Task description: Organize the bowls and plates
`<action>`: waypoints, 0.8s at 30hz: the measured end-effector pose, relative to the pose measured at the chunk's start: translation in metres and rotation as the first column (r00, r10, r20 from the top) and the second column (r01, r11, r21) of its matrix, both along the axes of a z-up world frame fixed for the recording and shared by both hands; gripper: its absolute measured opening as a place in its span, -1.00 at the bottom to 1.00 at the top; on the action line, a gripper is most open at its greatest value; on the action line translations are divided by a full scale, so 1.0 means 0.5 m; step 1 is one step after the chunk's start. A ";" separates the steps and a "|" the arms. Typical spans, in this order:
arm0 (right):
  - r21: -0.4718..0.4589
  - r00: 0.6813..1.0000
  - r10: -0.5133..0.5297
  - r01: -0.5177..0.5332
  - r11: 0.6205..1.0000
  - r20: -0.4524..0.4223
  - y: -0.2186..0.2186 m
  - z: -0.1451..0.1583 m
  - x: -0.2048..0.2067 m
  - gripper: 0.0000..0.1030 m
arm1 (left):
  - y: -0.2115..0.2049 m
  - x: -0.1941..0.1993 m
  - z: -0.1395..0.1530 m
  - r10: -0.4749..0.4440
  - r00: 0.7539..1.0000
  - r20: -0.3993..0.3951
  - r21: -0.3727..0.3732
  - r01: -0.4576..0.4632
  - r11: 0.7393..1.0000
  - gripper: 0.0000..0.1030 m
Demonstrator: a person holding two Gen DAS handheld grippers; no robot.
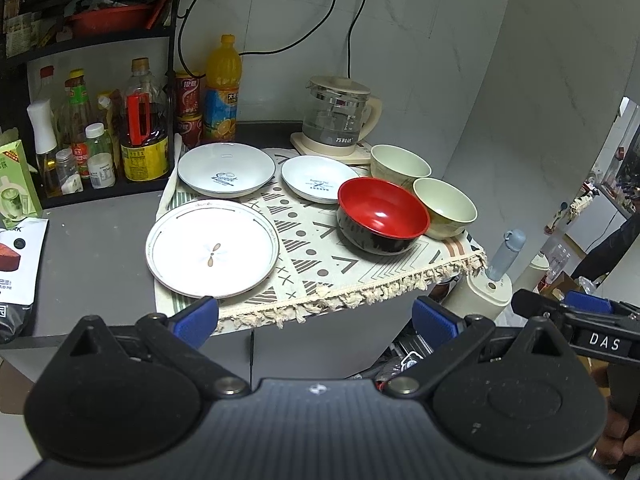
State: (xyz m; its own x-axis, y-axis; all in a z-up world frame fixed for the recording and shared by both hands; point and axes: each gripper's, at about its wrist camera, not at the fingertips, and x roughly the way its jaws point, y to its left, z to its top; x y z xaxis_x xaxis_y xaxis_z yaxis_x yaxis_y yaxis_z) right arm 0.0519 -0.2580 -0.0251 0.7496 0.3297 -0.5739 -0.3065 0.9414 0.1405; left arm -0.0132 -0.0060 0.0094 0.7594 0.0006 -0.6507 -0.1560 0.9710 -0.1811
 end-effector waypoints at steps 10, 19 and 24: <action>-0.003 1.000 -0.008 0.008 1.000 -0.003 0.004 -0.004 -0.002 1.00 | 0.006 0.012 -0.004 0.020 1.000 -0.013 -0.002 -0.021 1.000 0.98; 0.000 1.000 -0.007 0.007 1.000 -0.003 0.005 -0.004 -0.002 1.00 | 0.010 0.003 0.000 0.022 1.000 0.007 0.009 -0.023 1.000 0.98; 0.002 1.000 -0.008 0.008 1.000 -0.002 0.007 -0.004 -0.003 1.00 | 0.009 0.002 0.002 0.021 1.000 0.010 0.014 -0.021 1.000 0.98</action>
State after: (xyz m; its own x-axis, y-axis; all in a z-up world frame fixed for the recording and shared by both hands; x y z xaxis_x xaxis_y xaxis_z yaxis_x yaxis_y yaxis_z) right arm 0.0505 -0.2547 -0.0269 0.7512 0.3253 -0.5743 -0.2992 0.9434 0.1430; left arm -0.0123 -0.0016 0.0104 0.7652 0.0255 -0.6433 -0.1747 0.9700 -0.1693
